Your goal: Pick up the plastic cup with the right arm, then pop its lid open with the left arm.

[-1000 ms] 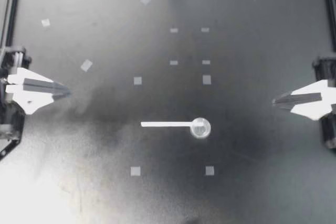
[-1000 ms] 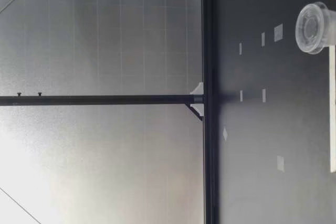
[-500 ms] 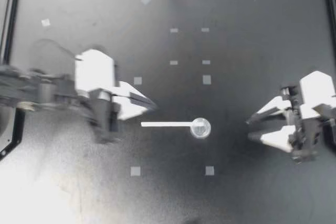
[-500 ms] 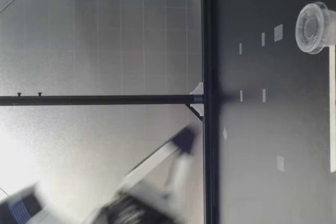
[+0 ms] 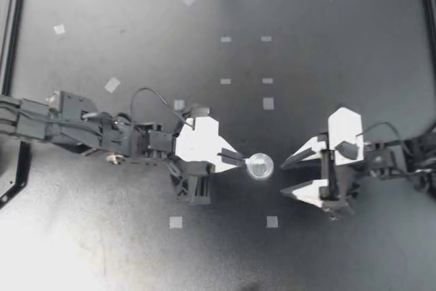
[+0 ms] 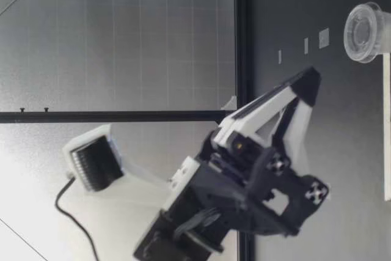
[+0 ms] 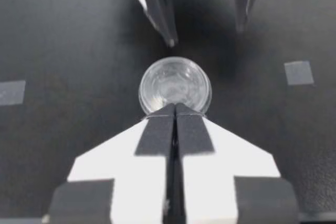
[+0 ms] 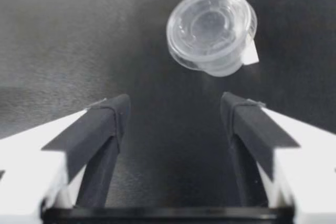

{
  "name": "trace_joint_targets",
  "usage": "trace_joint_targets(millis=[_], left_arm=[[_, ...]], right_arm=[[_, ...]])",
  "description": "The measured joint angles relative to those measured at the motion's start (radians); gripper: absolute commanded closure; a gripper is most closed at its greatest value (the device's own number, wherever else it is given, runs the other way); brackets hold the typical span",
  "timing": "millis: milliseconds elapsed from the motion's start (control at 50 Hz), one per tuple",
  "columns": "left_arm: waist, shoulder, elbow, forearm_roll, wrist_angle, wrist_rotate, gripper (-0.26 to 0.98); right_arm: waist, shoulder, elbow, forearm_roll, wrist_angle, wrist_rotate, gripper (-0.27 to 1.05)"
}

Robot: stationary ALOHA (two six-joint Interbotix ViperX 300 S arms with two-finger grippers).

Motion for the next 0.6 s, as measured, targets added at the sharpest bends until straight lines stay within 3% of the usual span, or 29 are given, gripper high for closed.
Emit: trace_joint_targets(millis=[600], left_arm=[[0.002,0.083,-0.023,0.0,-0.097,-0.002,0.77]], right_arm=[[0.0,0.041,-0.037,0.106,0.0,-0.175,0.09]])
